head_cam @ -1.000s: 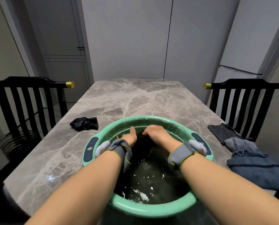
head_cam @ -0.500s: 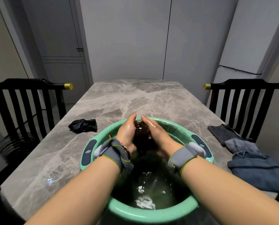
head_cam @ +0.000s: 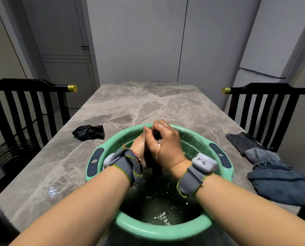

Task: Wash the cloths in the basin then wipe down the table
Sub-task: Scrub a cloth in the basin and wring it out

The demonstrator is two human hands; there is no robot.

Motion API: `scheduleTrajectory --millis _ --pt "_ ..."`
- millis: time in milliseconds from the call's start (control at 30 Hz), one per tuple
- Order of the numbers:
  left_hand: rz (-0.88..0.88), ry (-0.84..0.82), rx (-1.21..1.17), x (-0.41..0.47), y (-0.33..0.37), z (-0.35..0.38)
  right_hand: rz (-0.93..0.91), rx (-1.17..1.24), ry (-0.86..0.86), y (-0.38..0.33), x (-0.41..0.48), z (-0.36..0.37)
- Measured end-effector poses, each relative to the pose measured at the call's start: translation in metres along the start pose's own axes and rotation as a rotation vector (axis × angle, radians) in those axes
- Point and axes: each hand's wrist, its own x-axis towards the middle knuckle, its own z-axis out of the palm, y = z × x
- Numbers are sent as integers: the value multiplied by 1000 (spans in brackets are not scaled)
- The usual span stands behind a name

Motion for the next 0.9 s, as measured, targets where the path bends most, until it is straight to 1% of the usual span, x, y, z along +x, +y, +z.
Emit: scheduleTrajectory --millis 67,100,133,200,233,267,333,400,433,500,567,600,633,667,700,733,767,800,867,900 --pt "-24 20 -11 5 -6 -4 131 35 -50 0 3 -3" --pt "-54 39 1 7 -7 -5 241 57 -87 1 5 -5" --pt "-79 82 76 11 -8 -8 378 68 -140 3 7 -6" --pt "-85 128 436 18 -6 -8 640 63 -247 11 13 -11" --pt "-79 164 629 18 -5 -8 717 56 -303 17 14 -12" --pt "-75 219 806 17 -2 -7 778 32 -391 24 15 -12" --pt "-35 336 1139 15 -2 -6 893 -79 -645 31 13 -11" --pt "24 410 1353 12 -4 -11 959 -231 -816 37 7 -12" --pt "31 421 1434 13 -6 -16 955 -330 -854 40 4 -14" --pt "-48 334 1621 18 -17 -28 885 -537 -943 43 -2 -16" --pt "-135 192 1770 21 -28 -38 798 -608 -1155 42 -10 -16" --pt "-158 143 1793 22 -35 -42 780 -595 -1275 41 -14 -15" --pt "-152 102 1801 21 -40 -44 766 -578 -1350 40 -16 -15" --pt "-156 73 1777 21 -47 -45 749 -583 -1377 40 -16 -15" --pt "-169 43 1727 19 -51 -44 720 -612 -1355 39 -16 -16" --pt "-221 17 1660 18 -55 -41 692 -651 -1322 38 -15 -17" --pt "-252 24 1591 17 -55 -37 677 -668 -1301 38 -15 -17" --pt "-267 86 1535 17 -51 -34 690 -644 -1288 36 -15 -16" --pt "-334 193 1400 19 -41 -29 728 -494 -1251 33 -14 -12" --pt "-349 218 1236 18 -33 -27 753 -386 -1190 31 -14 -8"
